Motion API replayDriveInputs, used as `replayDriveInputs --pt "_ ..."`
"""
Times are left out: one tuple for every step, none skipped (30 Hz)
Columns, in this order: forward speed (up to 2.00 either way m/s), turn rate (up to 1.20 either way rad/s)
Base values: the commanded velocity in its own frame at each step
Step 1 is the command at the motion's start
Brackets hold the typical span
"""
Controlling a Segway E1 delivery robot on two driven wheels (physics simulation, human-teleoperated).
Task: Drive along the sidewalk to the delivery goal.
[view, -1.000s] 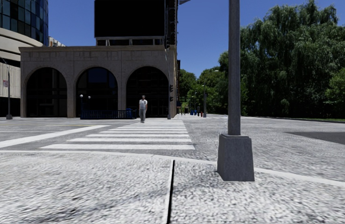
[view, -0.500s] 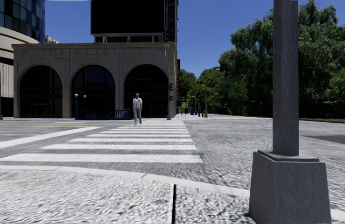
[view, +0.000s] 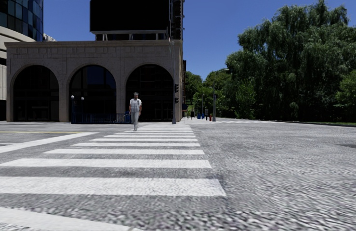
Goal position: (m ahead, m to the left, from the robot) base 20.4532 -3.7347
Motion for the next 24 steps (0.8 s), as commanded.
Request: replayDriveInputs --pt "2.0 0.0" --pt "2.0 0.0" --pt "2.0 0.0" --pt "2.0 0.0" --pt "2.0 0.0" --pt "2.0 0.0" --pt "2.0 0.0" --pt "2.0 0.0" --pt "2.0 0.0" --pt "2.0 0.0" --pt "2.0 0.0" --pt "2.0 0.0" --pt "2.0 0.0" --pt "2.0 0.0" --pt "2.0 0.0" --pt "2.0 0.0" --pt "2.0 0.0" --pt "2.0 0.0" --pt "2.0 0.0" --pt "2.0 0.0" --pt "2.0 0.0" --pt "2.0 0.0" --pt "2.0 0.0" --pt "2.0 0.0"
